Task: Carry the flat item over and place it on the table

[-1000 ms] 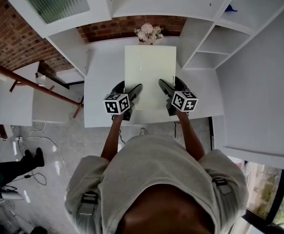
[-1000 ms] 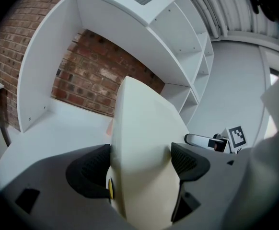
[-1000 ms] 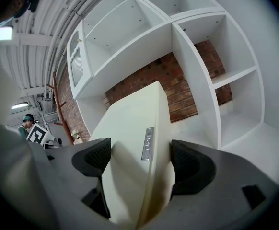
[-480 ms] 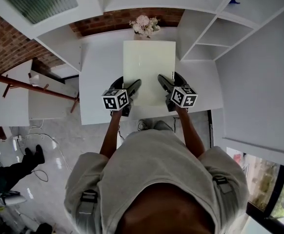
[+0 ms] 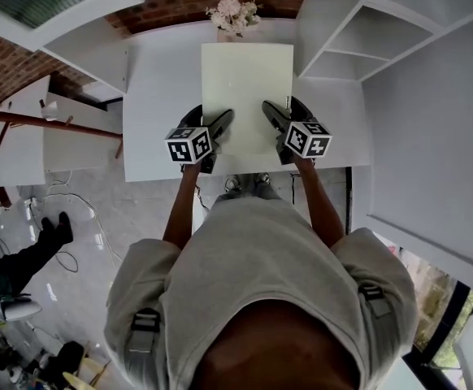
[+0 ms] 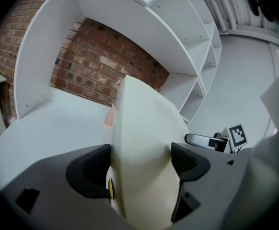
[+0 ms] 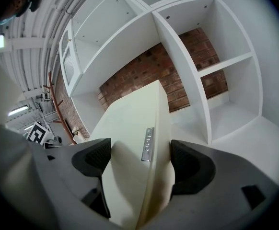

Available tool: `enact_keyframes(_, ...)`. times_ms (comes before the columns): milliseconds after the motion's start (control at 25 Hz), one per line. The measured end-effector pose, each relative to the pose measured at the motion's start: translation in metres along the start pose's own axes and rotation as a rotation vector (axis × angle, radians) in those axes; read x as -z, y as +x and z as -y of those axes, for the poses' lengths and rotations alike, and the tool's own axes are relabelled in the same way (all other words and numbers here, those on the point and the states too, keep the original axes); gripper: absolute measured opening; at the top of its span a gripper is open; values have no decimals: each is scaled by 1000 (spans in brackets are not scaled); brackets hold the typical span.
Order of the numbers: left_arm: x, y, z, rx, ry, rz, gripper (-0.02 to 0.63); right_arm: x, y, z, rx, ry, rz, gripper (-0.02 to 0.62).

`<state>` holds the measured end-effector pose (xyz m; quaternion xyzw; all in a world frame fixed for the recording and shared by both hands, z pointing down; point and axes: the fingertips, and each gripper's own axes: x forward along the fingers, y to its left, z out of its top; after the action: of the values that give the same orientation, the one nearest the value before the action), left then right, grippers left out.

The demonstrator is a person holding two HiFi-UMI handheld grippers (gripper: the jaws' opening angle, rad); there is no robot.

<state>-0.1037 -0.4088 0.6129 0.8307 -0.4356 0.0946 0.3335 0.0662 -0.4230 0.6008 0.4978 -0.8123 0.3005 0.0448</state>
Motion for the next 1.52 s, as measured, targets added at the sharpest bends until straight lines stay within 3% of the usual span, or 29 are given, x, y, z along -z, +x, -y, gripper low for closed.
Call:
enact_keyframes(400,22,20,12,-49,-24,-34,407,14,-1,30,-28,21,-56,393)
enact_keyframes(1040,91,37,-3,-118,-132,-139,407,82,10,64,-37,91,-208,393)
enact_keyframes(1520,78,63,-23,-120,-137,-151,407,77,40,78,-18,108,-211,393)
